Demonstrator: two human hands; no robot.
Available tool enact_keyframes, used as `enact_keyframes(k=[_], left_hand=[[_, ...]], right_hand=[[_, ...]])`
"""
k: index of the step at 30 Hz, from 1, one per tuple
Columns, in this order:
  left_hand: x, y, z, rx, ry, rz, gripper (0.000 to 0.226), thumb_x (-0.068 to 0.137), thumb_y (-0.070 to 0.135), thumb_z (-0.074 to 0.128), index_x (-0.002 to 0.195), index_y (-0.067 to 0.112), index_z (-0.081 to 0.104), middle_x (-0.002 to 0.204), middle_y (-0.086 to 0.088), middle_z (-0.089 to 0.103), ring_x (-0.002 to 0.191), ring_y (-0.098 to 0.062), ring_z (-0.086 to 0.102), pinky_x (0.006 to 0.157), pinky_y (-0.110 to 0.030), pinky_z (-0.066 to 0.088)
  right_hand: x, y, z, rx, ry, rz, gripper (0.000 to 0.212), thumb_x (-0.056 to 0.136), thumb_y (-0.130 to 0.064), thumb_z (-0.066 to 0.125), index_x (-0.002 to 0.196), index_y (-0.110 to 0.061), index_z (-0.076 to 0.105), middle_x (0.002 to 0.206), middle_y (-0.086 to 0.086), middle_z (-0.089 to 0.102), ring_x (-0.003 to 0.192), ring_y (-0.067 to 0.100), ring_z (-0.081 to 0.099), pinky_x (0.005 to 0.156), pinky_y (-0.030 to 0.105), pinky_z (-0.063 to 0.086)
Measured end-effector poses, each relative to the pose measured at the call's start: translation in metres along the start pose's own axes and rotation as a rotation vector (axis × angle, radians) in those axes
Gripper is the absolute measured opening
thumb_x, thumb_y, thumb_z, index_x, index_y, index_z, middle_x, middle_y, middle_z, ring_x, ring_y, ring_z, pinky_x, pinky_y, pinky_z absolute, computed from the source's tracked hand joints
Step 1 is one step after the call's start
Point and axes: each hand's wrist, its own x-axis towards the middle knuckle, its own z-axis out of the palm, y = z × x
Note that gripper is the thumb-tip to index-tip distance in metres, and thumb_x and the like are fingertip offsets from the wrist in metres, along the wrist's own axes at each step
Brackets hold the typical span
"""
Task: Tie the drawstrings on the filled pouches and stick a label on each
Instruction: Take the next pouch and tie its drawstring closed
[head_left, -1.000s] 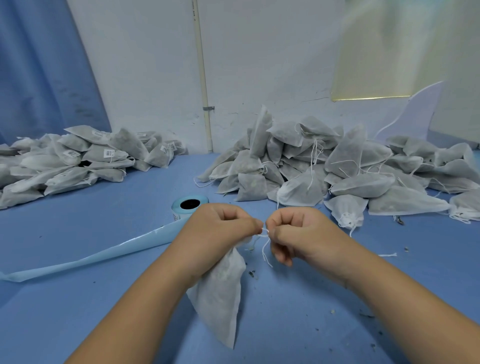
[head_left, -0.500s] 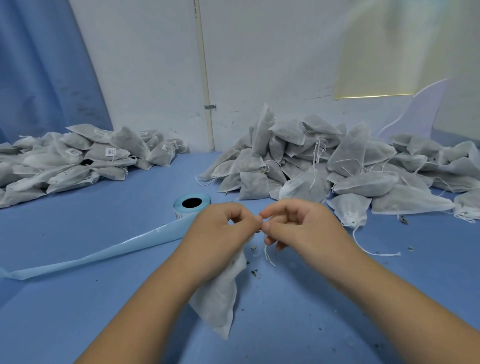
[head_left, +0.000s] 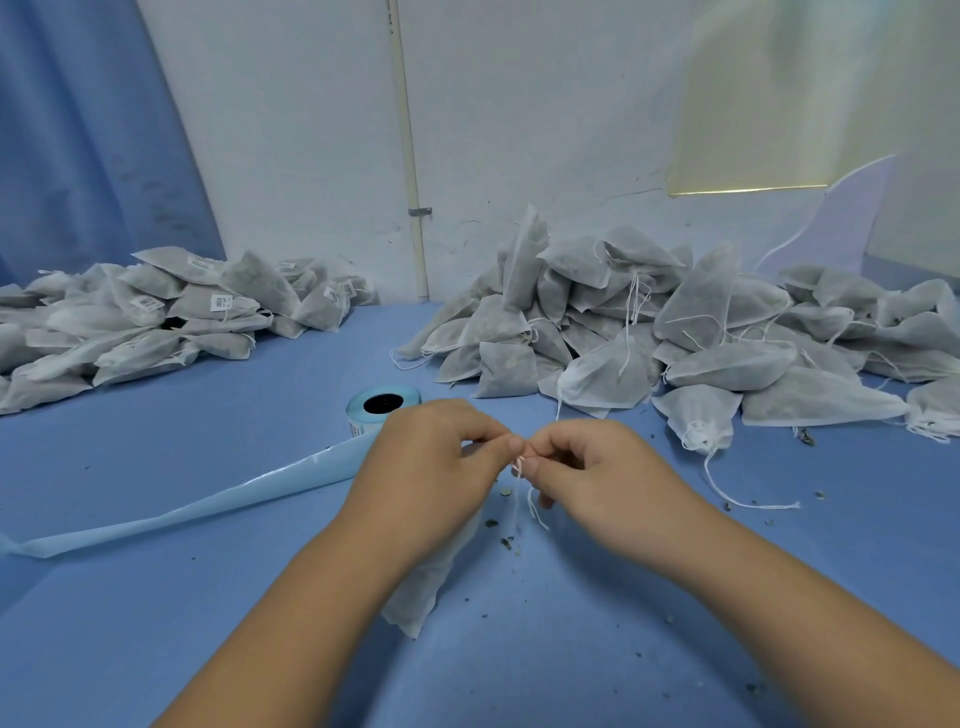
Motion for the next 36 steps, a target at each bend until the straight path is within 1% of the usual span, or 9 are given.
enact_keyframes(k=[6,9,12,15,20,23,26,31,36], left_hand=[[0.000,0.002,-0.003,-0.014,-0.027,-0.041,0.015,0.088,0.033,0.068,0.074,0.029,0.073,0.075,0.013,0.067,0.079,0.000,0.056,0.064,-0.011,0.036],[0.000,0.004,-0.003,-0.077,-0.089,-0.134,0.024,0.090,0.033,0.064,0.066,0.030,0.067,0.062,0.023,0.061,0.063,0.007,0.052,0.058,-0.008,0.036],[0.001,0.005,-0.004,-0.227,-0.155,-0.254,0.032,0.093,0.033,0.060,0.063,0.025,0.067,0.060,0.017,0.059,0.053,0.005,0.048,0.054,-0.009,0.037],[0.001,0.007,-0.006,-0.408,-0.218,-0.356,0.033,0.094,0.030,0.059,0.068,0.013,0.070,0.062,0.004,0.055,0.054,-0.008,0.043,0.055,-0.021,0.037],[-0.002,0.013,-0.009,-0.731,-0.274,-0.532,0.036,0.093,0.025,0.061,0.058,0.015,0.065,0.053,0.005,0.051,0.042,-0.006,0.043,0.042,-0.017,0.035],[-0.002,0.013,-0.008,-0.728,-0.270,-0.547,0.037,0.092,0.027,0.063,0.056,0.015,0.063,0.050,0.006,0.050,0.040,-0.006,0.043,0.042,-0.018,0.034],[-0.003,0.015,-0.006,-0.756,-0.247,-0.546,0.040,0.092,0.024,0.062,0.053,0.016,0.064,0.047,0.007,0.051,0.038,-0.005,0.043,0.039,-0.015,0.034],[-0.002,0.014,-0.004,-0.776,-0.216,-0.522,0.040,0.092,0.021,0.062,0.053,0.017,0.065,0.050,0.006,0.050,0.040,-0.004,0.043,0.040,-0.014,0.035],[-0.002,0.012,-0.001,-0.762,-0.200,-0.489,0.039,0.091,0.021,0.064,0.052,0.019,0.067,0.049,0.008,0.055,0.041,-0.002,0.048,0.041,-0.013,0.037]], right_hand=[[-0.002,-0.003,-0.005,0.128,-0.018,0.088,0.016,0.086,-0.026,0.065,0.073,-0.017,0.071,0.063,-0.002,0.064,0.056,0.006,0.050,0.052,0.016,0.040],[-0.001,-0.004,-0.007,0.138,0.000,0.098,0.016,0.083,-0.026,0.065,0.073,-0.014,0.071,0.062,-0.006,0.062,0.059,0.006,0.054,0.054,0.019,0.041],[-0.002,-0.005,-0.008,0.170,0.000,0.090,0.020,0.081,-0.028,0.066,0.074,-0.010,0.072,0.062,-0.008,0.063,0.056,-0.001,0.058,0.053,0.013,0.042],[-0.003,-0.008,-0.008,0.196,0.000,0.076,0.016,0.081,-0.025,0.067,0.073,-0.013,0.073,0.060,-0.005,0.063,0.054,0.000,0.056,0.051,0.012,0.040],[-0.006,-0.010,-0.006,0.184,0.049,0.015,0.011,0.079,-0.026,0.067,0.069,-0.023,0.072,0.056,-0.003,0.055,0.052,0.008,0.041,0.048,0.017,0.033],[-0.007,-0.008,-0.001,0.149,0.200,-0.048,0.013,0.071,-0.028,0.071,0.062,-0.020,0.066,0.051,-0.012,0.052,0.046,0.003,0.040,0.044,0.013,0.033],[-0.007,-0.007,0.001,0.016,0.318,-0.150,0.012,0.068,-0.028,0.072,0.061,-0.024,0.063,0.057,-0.010,0.056,0.054,0.005,0.048,0.050,0.015,0.038],[-0.010,-0.007,0.004,-0.113,0.292,-0.300,0.015,0.075,-0.022,0.071,0.063,-0.025,0.064,0.063,-0.009,0.057,0.061,0.008,0.053,0.057,0.013,0.039],[-0.009,-0.006,0.007,-0.114,0.302,-0.259,0.015,0.074,-0.019,0.072,0.063,-0.025,0.064,0.063,-0.010,0.059,0.063,0.005,0.054,0.058,0.012,0.039]])
